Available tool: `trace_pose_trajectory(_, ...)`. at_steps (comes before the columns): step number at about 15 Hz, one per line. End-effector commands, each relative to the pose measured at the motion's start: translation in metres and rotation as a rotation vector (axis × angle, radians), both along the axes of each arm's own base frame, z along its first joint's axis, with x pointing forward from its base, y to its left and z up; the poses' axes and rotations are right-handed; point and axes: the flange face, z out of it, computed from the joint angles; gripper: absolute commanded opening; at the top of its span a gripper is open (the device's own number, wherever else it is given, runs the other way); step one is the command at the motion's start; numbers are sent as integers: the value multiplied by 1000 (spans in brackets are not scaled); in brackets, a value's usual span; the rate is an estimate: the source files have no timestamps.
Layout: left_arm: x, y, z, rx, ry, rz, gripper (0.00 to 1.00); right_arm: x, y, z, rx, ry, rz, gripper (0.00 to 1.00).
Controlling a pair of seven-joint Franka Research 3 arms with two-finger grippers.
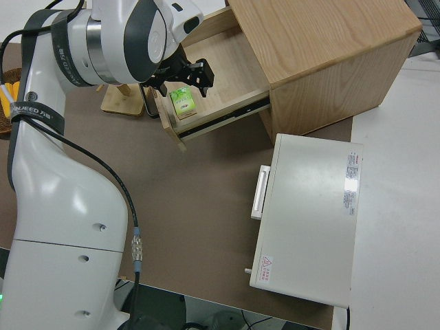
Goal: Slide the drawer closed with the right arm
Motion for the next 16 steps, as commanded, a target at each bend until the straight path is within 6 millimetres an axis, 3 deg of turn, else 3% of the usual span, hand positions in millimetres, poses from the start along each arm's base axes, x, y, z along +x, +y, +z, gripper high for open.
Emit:
trace_pose_trajectory(1, 2, 1, 4, 16, 5, -12, 993, -4, -3, 9, 23, -13, 14, 985)
trace_pose_trajectory(9, 2, 1, 4, 16, 5, -12, 993, -9, -4, 7, 18, 25, 20, 983)
trace_pose_trajectory(14, 2, 1, 4, 16, 5, -12, 993, -19, -5, 23, 16, 21, 24, 973)
trace_pose_trajectory(15, 2, 1, 4, 16, 5, -12, 993, -19, -5, 23, 16, 21, 23, 923)
trace_pose_trajectory(16, 2, 1, 3, 16, 6, -12, 993, -21, -6, 27, 16, 15, 22, 786)
